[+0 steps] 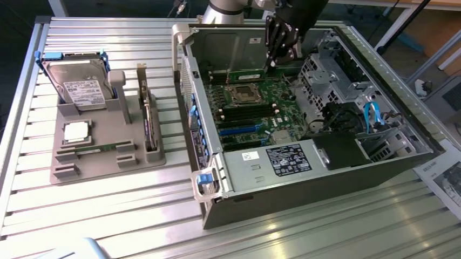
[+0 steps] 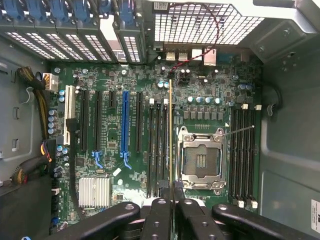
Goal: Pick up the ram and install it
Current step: 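Insert the ram into the slot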
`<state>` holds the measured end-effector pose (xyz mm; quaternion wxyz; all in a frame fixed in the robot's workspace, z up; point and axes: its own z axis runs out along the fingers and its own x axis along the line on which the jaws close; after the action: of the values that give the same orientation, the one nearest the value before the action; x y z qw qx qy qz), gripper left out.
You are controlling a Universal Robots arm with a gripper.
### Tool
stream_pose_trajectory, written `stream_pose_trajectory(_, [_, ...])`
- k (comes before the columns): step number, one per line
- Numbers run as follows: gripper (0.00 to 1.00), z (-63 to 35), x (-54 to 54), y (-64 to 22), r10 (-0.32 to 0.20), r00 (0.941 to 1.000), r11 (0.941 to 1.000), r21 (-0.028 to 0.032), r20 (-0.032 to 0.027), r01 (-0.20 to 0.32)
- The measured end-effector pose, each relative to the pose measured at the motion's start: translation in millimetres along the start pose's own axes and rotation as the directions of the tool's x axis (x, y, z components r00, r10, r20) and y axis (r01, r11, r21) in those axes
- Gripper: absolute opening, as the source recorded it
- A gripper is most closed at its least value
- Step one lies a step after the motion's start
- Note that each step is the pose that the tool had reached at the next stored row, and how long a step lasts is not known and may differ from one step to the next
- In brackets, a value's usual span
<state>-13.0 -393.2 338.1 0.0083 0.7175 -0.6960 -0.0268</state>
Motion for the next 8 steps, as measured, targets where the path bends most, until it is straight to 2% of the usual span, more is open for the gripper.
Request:
stream_pose_trajectory(5, [0.12,0.0,0.0,0.0,0.000,1.0000,1.0000,0.0016,0.0021,0.000])
stream_pose_trajectory(8, [0.12,0.0,0.1,0.0,0.000,1.0000,1.0000,0.0015,0.0011,0.000])
